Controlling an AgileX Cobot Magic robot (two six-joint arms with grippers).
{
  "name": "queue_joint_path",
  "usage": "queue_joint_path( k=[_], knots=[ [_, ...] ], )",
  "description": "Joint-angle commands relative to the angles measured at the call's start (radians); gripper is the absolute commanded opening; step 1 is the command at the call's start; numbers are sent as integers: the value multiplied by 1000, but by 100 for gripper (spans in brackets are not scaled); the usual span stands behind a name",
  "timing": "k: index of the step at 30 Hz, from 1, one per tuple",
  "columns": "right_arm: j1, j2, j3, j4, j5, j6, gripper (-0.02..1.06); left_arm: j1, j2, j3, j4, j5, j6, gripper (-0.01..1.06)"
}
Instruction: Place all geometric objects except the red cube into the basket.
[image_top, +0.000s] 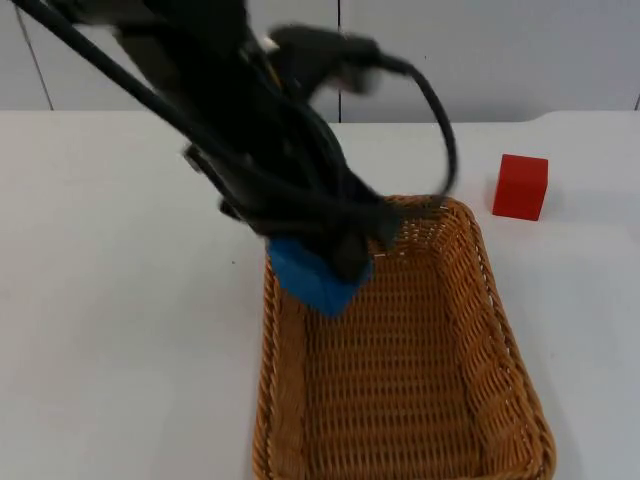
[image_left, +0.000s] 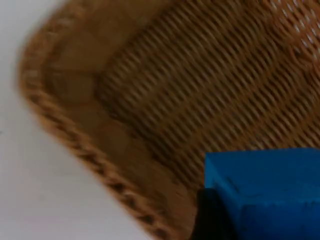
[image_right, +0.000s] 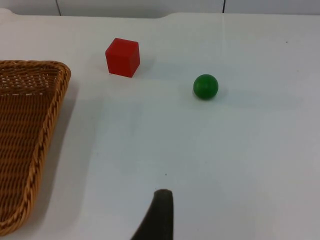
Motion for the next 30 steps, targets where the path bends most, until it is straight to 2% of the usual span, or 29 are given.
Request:
queue_joint_path(
  k=[1, 6, 17, 20, 22, 23, 27, 28, 29, 30],
  knots=[
    [-6, -1, 2, 3, -9, -8, 78, -62, 30, -10, 30, 6, 1, 0],
    [-6, -1, 2, 3, -9, -8, 78, -142, 86, -10, 89, -34, -15, 0],
    [-6, -1, 2, 3, -9, -9, 78, -155, 171, -10, 101, -40, -15, 1],
    [-6, -1, 2, 3, -9, -9, 78, -155, 171, -10, 91, -40, -15, 21],
    [-6, -1, 2, 3, -9, -9, 78, -155, 171, -10, 79, -27, -15, 45],
    [-6, -1, 2, 3, -9, -9, 78, -155, 171, -10, 79, -27, -15, 45],
    [-6, -1, 2, 3, -9, -9, 78, -155, 171, -21, 74, 23, -15, 97],
    [-6, -1, 2, 3, -9, -9, 78, -155, 171, -21, 74, 23, -15, 97],
    [-6, -1, 2, 3, -9, -9, 78, -155, 169, -31, 73, 40, -15, 104],
    [-6, -1, 2, 3, -9, -9, 78, -155, 164, -39, 70, 55, -15, 105]
  ],
)
